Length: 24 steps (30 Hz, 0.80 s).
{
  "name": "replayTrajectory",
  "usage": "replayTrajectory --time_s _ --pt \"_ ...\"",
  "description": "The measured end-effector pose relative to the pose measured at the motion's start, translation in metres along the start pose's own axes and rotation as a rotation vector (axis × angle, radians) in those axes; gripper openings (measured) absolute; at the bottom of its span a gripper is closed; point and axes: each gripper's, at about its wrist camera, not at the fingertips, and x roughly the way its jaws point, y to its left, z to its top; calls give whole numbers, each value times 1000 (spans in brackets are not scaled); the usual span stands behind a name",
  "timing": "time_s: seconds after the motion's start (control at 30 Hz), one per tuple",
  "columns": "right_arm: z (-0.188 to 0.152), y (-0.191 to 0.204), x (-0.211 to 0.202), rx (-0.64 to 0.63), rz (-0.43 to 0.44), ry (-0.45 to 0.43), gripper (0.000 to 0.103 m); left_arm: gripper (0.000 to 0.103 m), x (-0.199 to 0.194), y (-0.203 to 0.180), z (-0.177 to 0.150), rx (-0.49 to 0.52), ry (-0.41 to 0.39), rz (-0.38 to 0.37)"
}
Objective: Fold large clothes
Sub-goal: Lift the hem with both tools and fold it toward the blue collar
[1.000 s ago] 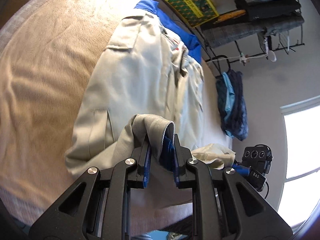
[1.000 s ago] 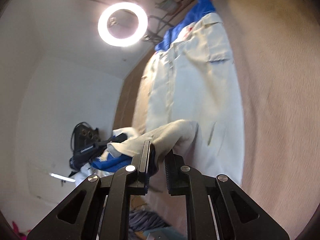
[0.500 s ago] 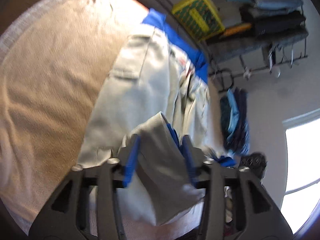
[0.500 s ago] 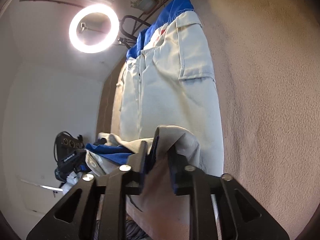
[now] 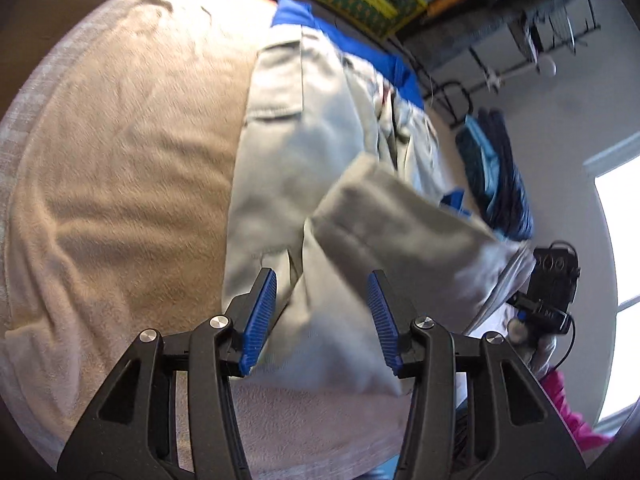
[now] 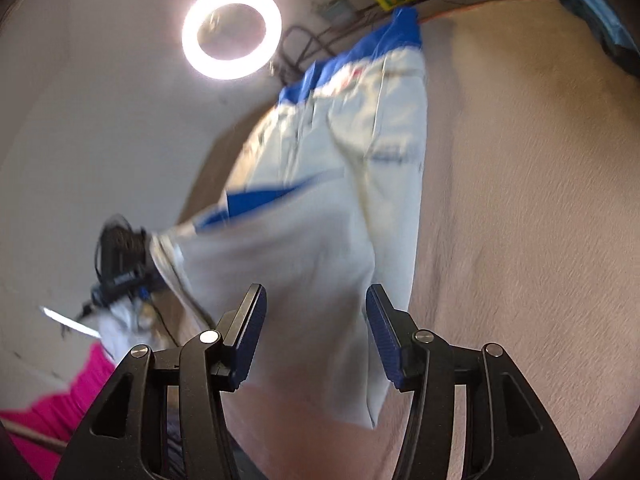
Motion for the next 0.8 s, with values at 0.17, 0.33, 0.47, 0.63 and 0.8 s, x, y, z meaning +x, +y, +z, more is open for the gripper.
replayTrajectory --time_s 0.17,0.33,0.47,0.63,0.8 --pt "-10 -7 11 -8 -45 45 52 47 14 0 -3 18 31 8" --pt "-15 -3 16 -52 -67 49 48 46 18 -7 -5 67 31 40" --pt "-20 7 12 -108 -79 44 36 42 11 -12 -6 90 11 61" --pt "-20 9 29 -129 -96 60 39 40 15 -14 -5 97 14 63" --pt "-20 12 28 -119 -76 44 9 11 7 -7 -7 36 9 16"
